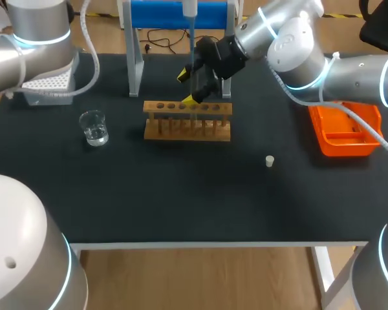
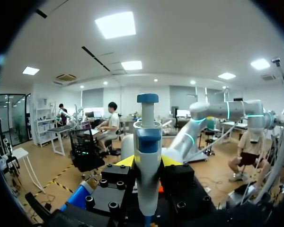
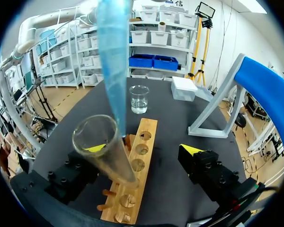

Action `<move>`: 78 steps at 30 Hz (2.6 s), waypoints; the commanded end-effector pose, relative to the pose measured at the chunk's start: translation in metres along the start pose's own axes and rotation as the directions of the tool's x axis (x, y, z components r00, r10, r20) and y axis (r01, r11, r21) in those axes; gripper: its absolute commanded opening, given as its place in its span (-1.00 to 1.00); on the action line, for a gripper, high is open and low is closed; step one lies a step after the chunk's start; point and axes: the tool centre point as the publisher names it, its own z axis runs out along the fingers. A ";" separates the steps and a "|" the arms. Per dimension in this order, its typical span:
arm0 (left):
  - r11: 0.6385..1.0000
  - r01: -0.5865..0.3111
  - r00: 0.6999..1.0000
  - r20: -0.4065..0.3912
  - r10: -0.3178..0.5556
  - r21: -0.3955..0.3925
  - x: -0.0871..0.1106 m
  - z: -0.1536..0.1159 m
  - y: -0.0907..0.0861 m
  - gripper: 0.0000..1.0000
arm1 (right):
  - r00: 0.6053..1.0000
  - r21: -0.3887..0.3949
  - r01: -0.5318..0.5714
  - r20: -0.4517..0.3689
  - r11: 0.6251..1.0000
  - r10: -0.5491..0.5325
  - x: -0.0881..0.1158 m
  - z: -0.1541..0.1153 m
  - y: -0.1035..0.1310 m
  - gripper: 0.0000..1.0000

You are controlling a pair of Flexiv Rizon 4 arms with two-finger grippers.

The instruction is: Invert the test tube, pick up the pipette, mount the tip to pipette, aspirate from beaker and dispense into the tube, eject the tip, return the pipette, and cap with the stopper.

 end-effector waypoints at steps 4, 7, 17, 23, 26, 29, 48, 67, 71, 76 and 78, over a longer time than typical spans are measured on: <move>1.000 0.008 1.000 0.000 -0.008 0.009 0.000 0.001 0.006 -1.00 | 1.000 0.002 -0.001 -0.005 1.000 0.001 -0.002 0.000 0.000 1.00; 1.000 0.012 1.000 -0.003 -0.011 0.008 0.000 0.002 0.006 -1.00 | 1.000 0.002 -0.001 -0.005 1.000 0.001 -0.002 0.000 0.000 1.00; 1.000 0.019 1.000 0.005 -0.019 -0.019 -0.001 0.001 0.008 -1.00 | 1.000 0.002 -0.001 -0.005 1.000 0.001 -0.002 0.000 0.000 1.00; 1.000 0.008 1.000 0.012 -0.008 -0.014 -0.002 0.001 0.007 -1.00 | 1.000 0.002 -0.001 -0.005 1.000 0.001 -0.002 0.000 0.000 1.00; 1.000 0.015 1.000 0.009 -0.015 -0.020 -0.002 0.001 0.003 -1.00 | 1.000 0.002 -0.001 -0.005 1.000 0.001 -0.002 0.000 0.000 1.00; 1.000 0.015 1.000 0.011 -0.014 -0.021 0.000 0.000 -0.002 -1.00 | 1.000 0.002 -0.001 -0.005 1.000 0.001 -0.002 0.000 0.000 1.00; 0.999 0.029 0.999 0.017 -0.029 -0.037 0.007 0.006 -0.031 -1.00 | 1.000 0.002 -0.001 -0.005 1.000 0.001 -0.002 0.000 0.000 1.00; 0.999 0.034 0.999 0.030 -0.034 -0.004 0.006 0.009 -0.016 -1.00 | 1.000 0.002 -0.001 -0.005 1.000 0.001 -0.002 0.000 0.000 1.00; 0.999 0.037 0.999 0.032 -0.037 0.000 0.005 0.008 -0.012 -1.00 | 1.000 0.002 -0.001 -0.005 1.000 0.001 -0.002 0.000 0.000 1.00; 0.999 0.041 0.999 0.036 -0.041 0.005 0.004 0.007 -0.008 -1.00 | 1.000 0.002 -0.001 -0.005 1.000 0.001 -0.002 0.000 0.000 1.00; 0.999 0.038 0.999 0.039 -0.038 0.006 0.004 0.007 -0.006 -1.00 | 1.000 0.002 -0.001 -0.005 1.000 0.001 -0.002 0.000 0.000 1.00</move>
